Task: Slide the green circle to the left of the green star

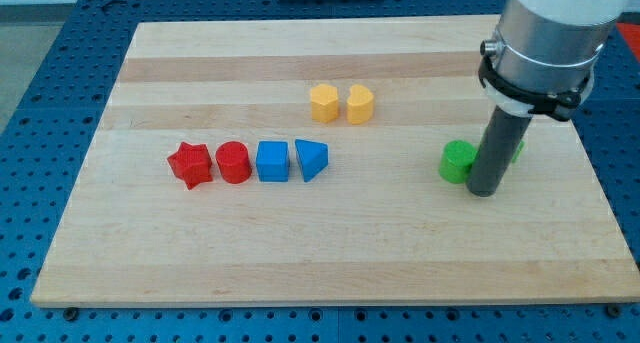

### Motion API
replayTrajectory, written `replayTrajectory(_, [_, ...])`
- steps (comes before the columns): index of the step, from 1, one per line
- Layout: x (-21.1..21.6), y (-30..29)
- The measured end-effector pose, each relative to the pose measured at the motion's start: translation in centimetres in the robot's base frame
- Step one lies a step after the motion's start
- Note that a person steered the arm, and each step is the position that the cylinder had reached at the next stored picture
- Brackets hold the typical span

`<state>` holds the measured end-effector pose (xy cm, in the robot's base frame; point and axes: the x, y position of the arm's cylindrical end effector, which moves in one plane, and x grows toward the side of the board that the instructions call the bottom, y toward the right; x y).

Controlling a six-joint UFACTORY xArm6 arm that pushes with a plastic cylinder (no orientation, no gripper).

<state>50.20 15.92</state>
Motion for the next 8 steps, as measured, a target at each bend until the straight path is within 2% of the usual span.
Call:
replayTrajectory(4, [-0.3, -3.5])
replayTrajectory(8, [-0.3, -1.1])
